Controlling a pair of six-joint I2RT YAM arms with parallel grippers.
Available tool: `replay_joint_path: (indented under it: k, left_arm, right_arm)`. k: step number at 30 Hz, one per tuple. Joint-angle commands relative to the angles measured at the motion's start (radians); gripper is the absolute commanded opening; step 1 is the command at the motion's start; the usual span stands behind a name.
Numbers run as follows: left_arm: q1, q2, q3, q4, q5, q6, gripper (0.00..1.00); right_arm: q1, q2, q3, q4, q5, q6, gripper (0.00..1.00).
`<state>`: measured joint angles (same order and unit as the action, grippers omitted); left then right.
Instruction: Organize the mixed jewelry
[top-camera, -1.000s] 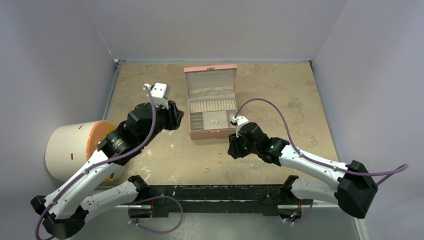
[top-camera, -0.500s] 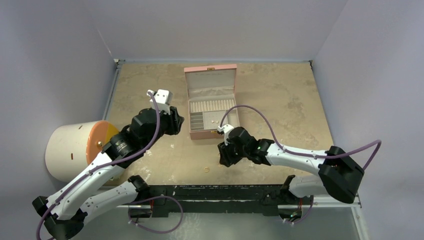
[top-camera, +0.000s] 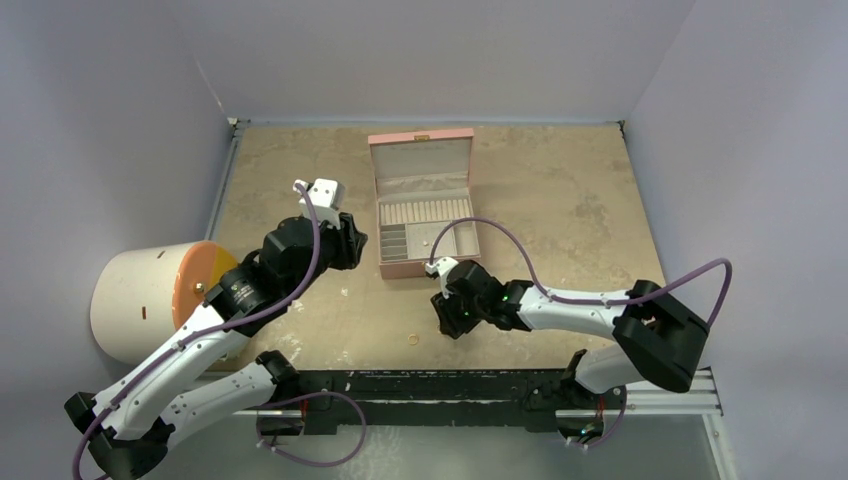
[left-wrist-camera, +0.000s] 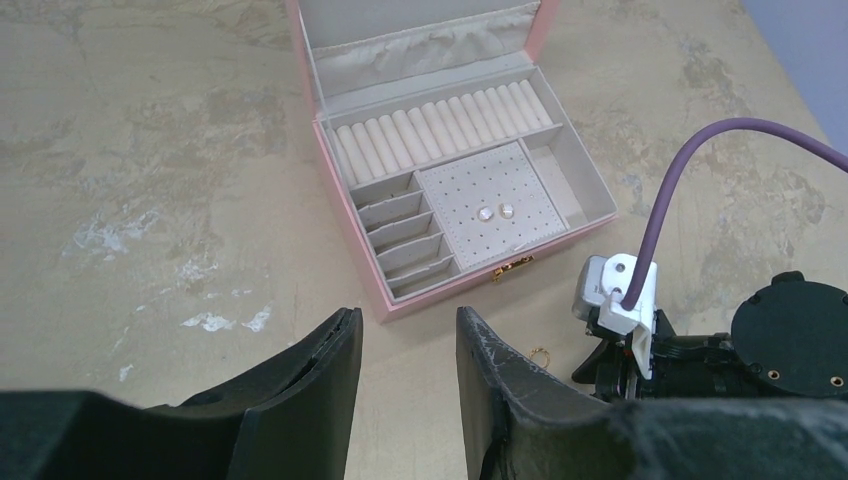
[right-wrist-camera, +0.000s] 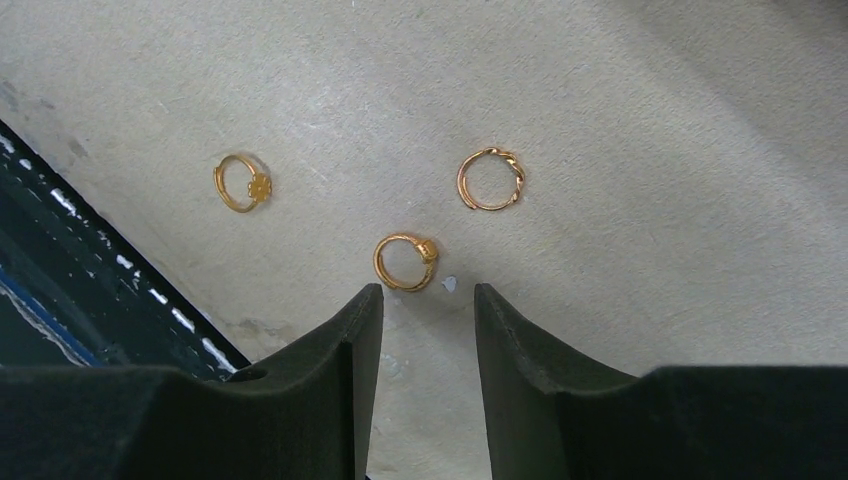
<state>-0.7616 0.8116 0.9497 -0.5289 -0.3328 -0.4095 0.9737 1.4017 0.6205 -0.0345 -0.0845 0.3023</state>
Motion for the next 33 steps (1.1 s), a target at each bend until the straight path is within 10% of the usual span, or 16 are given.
replay_joint_path:
  k: [1, 33]
  left_arm:
    - [0.002, -0.002, -0.005, 0.032, -0.020, -0.010, 0.39]
    - [0.002, -0.021, -0.009, 0.021, -0.016, -0.006, 0.38]
  right_arm:
    - [0.014, 0.005, 0.038, 0.005, 0.049, -0.023, 0.41]
    - [0.165, 0.134, 0.147, -0.095, 0.296, 0.003, 0.13]
